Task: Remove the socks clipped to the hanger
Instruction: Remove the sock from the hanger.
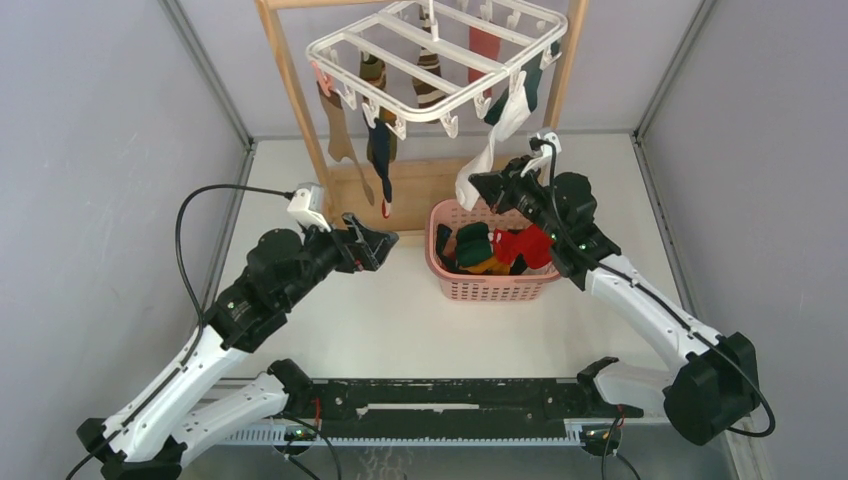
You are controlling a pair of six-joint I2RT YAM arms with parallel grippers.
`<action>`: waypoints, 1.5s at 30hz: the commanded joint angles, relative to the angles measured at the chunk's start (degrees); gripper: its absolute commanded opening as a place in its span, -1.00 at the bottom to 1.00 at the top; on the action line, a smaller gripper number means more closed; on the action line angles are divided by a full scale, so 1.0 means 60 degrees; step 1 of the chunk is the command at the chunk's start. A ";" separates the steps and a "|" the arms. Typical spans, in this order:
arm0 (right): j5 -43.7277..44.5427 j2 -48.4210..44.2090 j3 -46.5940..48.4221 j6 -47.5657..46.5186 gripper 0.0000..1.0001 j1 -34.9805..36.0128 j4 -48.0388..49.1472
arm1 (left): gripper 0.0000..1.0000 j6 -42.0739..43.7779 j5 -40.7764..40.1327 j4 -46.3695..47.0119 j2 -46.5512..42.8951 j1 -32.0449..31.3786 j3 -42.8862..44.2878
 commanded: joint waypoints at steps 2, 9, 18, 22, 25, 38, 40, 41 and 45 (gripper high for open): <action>0.0371 -0.0570 0.0006 -0.0288 -0.83 0.0539 -0.0136 | 1.00 0.0043 0.0165 0.0788 0.0084 -0.0314 -0.0104; 0.0621 -0.0936 0.0008 -0.0339 -0.83 0.1119 -0.0409 | 1.00 0.0130 0.0313 0.1259 0.0305 -0.0653 -0.0095; 0.0838 -0.1210 0.0008 -0.0410 -0.83 0.1961 -0.0689 | 1.00 0.0806 0.0480 0.2187 0.1036 -0.1479 0.0108; 0.0925 -0.1384 0.0008 -0.0455 -0.83 0.2290 -0.0783 | 1.00 0.0966 0.0426 0.2352 0.1167 -0.1639 0.0115; 0.0957 -0.1557 0.0008 -0.0421 -0.83 0.2500 -0.0899 | 0.99 0.1037 0.0470 0.2499 0.1145 -0.1657 0.0045; 0.1182 -0.1709 0.0008 -0.0410 -0.84 0.3515 -0.0956 | 0.99 0.1230 0.0688 0.2817 0.1131 -0.1867 -0.0117; 0.1216 -0.1700 0.0008 -0.0419 -0.83 0.3624 -0.0968 | 0.99 0.1243 0.0721 0.2856 0.1134 -0.1898 -0.0131; 0.1240 -0.1719 0.0008 -0.0418 -0.84 0.3676 -0.0969 | 1.00 0.1240 0.0741 0.2878 0.1135 -0.1905 -0.0144; 0.1343 -0.1815 0.0008 -0.0441 -0.84 0.3797 -0.0970 | 1.00 0.1274 0.0790 0.2934 0.1134 -0.1959 -0.0161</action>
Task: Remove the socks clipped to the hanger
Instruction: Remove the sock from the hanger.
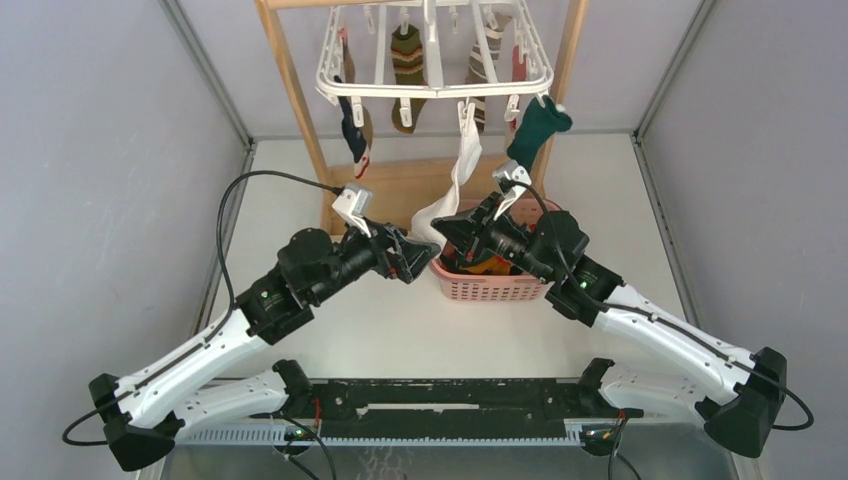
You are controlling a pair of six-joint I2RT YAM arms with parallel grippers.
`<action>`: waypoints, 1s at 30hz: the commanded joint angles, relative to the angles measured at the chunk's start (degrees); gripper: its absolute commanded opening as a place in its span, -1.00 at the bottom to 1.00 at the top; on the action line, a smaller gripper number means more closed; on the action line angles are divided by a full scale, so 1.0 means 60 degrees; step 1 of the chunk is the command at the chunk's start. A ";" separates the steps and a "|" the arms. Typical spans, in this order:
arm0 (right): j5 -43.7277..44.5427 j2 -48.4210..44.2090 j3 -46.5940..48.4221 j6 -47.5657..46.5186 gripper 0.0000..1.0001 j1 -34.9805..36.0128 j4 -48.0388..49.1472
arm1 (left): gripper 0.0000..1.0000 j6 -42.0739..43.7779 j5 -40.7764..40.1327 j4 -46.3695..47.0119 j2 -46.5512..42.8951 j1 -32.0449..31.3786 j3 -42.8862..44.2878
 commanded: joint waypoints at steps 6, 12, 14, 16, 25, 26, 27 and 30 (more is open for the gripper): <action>0.0291 -0.0308 0.0055 -0.0218 -0.83 0.0177 0.0143 | 0.91 0.0299 0.0270 0.0675 -0.0048 -0.0140 -0.0168; 0.0549 -0.0299 0.0055 -0.0306 -0.78 0.0148 0.0119 | 0.52 0.0307 0.0430 0.0706 0.0121 -0.0158 -0.0112; 0.0553 -0.0309 0.0055 -0.0321 -0.77 0.0123 0.0140 | 0.38 0.0311 0.0449 0.0724 0.0181 -0.0162 -0.0082; 0.0565 -0.0313 0.0044 -0.0323 -0.71 0.0091 0.0156 | 0.16 0.0321 0.0464 0.0731 0.0254 -0.0160 -0.0050; 0.0569 -0.0415 0.0055 -0.0340 -0.55 -0.0056 -0.0003 | -0.30 0.0363 0.0442 0.0748 0.0649 -0.0161 0.0166; 0.0536 -0.0425 0.0055 -0.0377 -0.62 -0.0070 -0.0018 | -0.30 0.0360 0.0447 0.0757 0.0682 -0.0155 0.0177; 0.0494 -0.0405 0.0055 -0.0401 -0.67 -0.0094 -0.0019 | -0.30 0.0352 0.0449 0.0770 0.0707 -0.0167 0.0196; 0.0394 -0.0376 0.0055 -0.0442 -0.75 -0.0186 -0.0069 | -0.27 0.0374 0.0451 0.0780 0.0731 -0.0154 0.0225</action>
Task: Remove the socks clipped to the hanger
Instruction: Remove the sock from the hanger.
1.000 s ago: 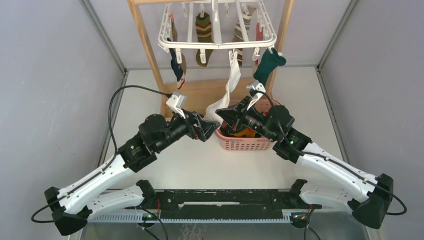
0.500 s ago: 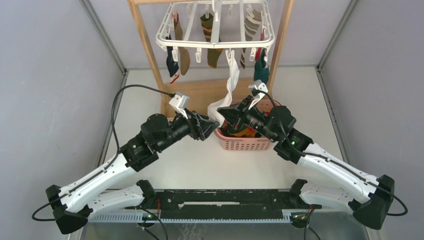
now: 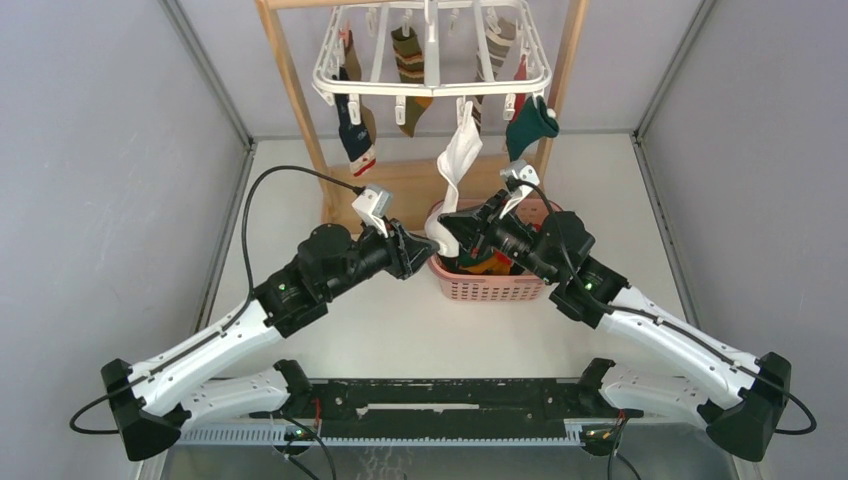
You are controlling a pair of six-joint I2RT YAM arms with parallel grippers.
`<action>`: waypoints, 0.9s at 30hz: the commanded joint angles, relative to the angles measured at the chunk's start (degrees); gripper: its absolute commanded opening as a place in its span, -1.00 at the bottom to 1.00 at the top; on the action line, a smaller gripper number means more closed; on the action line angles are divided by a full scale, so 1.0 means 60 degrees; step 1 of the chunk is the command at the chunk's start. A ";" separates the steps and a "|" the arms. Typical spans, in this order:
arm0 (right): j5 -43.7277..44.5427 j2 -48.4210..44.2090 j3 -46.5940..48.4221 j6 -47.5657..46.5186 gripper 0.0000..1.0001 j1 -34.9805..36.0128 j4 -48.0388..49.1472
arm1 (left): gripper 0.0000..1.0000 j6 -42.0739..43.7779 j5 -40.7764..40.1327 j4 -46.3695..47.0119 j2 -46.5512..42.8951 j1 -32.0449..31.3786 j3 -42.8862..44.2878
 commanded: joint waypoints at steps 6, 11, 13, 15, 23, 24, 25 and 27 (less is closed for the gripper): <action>-0.0613 -0.0187 0.0055 -0.0165 -0.93 -0.0644 -0.0121 | 0.20 0.0288 -0.0272 0.0122 -0.0215 -0.0059 0.0387; -0.0873 -0.0171 0.0055 -0.0140 -0.97 -0.1028 -0.0272 | 0.50 0.0384 -0.0617 -0.0330 -0.0575 -0.0061 0.0733; -0.0914 -0.0148 0.0055 -0.0150 -0.97 -0.1120 -0.0294 | 0.59 0.0391 -0.0744 -0.0440 -0.0647 -0.0055 0.0939; -0.0931 -0.0094 0.0055 -0.0149 -0.99 -0.1169 -0.0308 | 0.66 0.0397 -0.0826 -0.0513 -0.0635 -0.0059 0.1185; -0.0944 0.0040 -0.0091 -0.0045 -1.00 -0.1237 -0.0149 | 0.99 0.0818 -0.1142 -0.0663 0.0183 -0.0059 0.2678; -0.0946 0.0047 -0.0099 -0.0047 -1.00 -0.1237 -0.0138 | 0.99 0.0886 -0.1197 -0.0650 0.0278 -0.0060 0.2812; -0.0960 0.0048 -0.0092 -0.0037 -1.00 -0.1237 -0.0134 | 0.99 0.0918 -0.1247 -0.0539 0.0359 -0.0067 0.2908; -0.0957 0.0067 -0.0091 -0.0034 -1.00 -0.1237 -0.0134 | 1.00 0.0995 -0.1336 -0.0163 0.0474 -0.0060 0.2930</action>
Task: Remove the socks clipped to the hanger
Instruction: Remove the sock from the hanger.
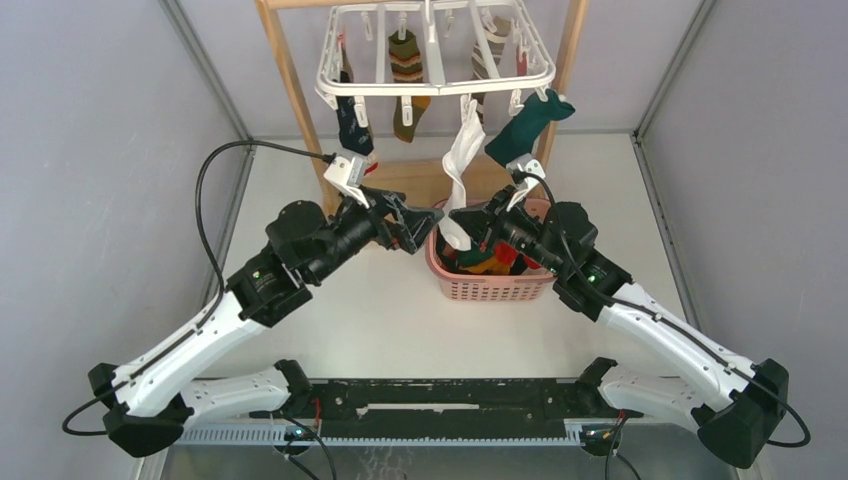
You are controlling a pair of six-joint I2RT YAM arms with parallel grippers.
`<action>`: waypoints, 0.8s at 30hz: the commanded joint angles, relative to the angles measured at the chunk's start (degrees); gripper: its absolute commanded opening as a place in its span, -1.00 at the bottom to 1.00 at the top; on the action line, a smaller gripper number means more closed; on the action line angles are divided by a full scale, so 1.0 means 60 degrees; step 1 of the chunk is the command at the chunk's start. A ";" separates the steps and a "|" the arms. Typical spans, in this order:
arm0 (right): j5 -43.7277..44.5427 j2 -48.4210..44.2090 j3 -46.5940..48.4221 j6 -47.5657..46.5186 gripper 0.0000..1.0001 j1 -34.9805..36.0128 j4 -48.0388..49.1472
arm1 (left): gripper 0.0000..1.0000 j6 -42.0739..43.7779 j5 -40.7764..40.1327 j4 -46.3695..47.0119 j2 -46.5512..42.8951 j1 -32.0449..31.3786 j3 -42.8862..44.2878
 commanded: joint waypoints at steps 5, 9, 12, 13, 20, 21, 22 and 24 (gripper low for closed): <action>-0.0105 -0.0010 0.0036 0.0024 -1.00 -0.0028 0.0284 | 1.00 0.0687 -0.0418 0.1248 0.0643 -0.0057 0.0935; -0.0136 -0.0050 0.0036 0.0033 -1.00 0.0026 0.0274 | 1.00 0.0884 -0.0461 0.1355 0.1229 -0.0055 0.1501; -0.0111 -0.0053 0.0036 0.0011 -1.00 0.0108 0.0260 | 1.00 0.1000 -0.0655 0.1450 0.1578 -0.0062 0.1832; -0.0096 -0.0051 0.0036 0.0012 -1.00 0.0152 0.0248 | 1.00 0.1037 -0.0726 0.1497 0.1685 -0.0047 0.1908; 0.0015 -0.0062 0.0036 -0.0004 -1.00 0.0348 0.0208 | 1.00 0.1194 -0.0817 0.1723 0.2358 0.0110 0.2373; 0.0033 -0.0066 0.0036 -0.0004 -1.00 0.0373 0.0202 | 0.99 0.1213 -0.0774 0.1778 0.2416 0.0130 0.2393; 0.0048 -0.0065 0.0033 -0.0017 -1.00 0.0401 0.0195 | 1.00 0.1212 -0.0708 0.1789 0.2491 0.0178 0.2443; 0.0101 -0.0079 0.0024 -0.0041 -1.00 0.0471 0.0149 | 1.00 0.1206 -0.0549 0.1790 0.2624 0.0328 0.2554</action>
